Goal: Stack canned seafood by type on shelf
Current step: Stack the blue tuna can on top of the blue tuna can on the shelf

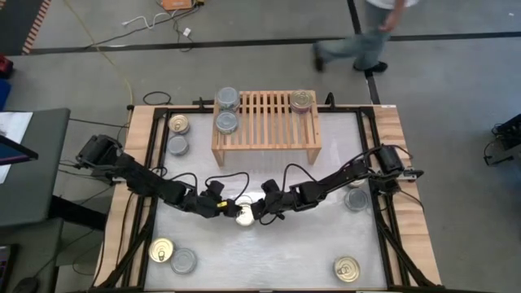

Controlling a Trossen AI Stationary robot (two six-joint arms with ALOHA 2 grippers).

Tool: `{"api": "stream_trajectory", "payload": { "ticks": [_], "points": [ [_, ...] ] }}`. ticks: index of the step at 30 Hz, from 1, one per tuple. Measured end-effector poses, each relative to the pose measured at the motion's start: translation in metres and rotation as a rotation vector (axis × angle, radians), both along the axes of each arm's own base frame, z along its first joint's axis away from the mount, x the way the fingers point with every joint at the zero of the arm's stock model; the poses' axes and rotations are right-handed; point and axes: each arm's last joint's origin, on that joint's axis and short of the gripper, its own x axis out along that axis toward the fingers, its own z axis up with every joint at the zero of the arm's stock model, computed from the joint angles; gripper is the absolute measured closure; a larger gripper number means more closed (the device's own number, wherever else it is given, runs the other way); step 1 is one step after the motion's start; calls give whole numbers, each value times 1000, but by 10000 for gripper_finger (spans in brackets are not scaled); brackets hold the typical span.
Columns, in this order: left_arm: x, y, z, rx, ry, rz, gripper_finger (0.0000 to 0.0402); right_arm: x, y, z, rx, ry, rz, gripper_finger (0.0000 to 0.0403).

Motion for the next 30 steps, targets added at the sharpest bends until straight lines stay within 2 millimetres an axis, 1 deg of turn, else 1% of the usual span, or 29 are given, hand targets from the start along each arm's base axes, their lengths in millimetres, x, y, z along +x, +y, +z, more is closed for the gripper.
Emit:
{"api": "stream_trajectory", "payload": {
  "ticks": [3,5,11,14,18,22,30],
  "points": [
    [-1,0,4,2,-14,-9,205,-1,0,-1,-18,10,14,382],
    [-3,1,8,1,-19,-10,205,-1,0,-2,-20,16,15,387],
    [-11,4,17,-72,6,12,205,-1,0,-2,-19,12,16,373],
    [-14,1,17,-123,20,6,205,-1,0,-2,-19,12,16,371],
    [-17,-7,13,-170,45,14,205,-1,0,-2,-21,12,17,380],
    [-20,-13,12,-191,50,27,205,-1,0,-2,-21,11,18,382],
    [-20,-14,14,-201,24,54,205,0,0,-1,-20,6,18,374]
  ]
}}
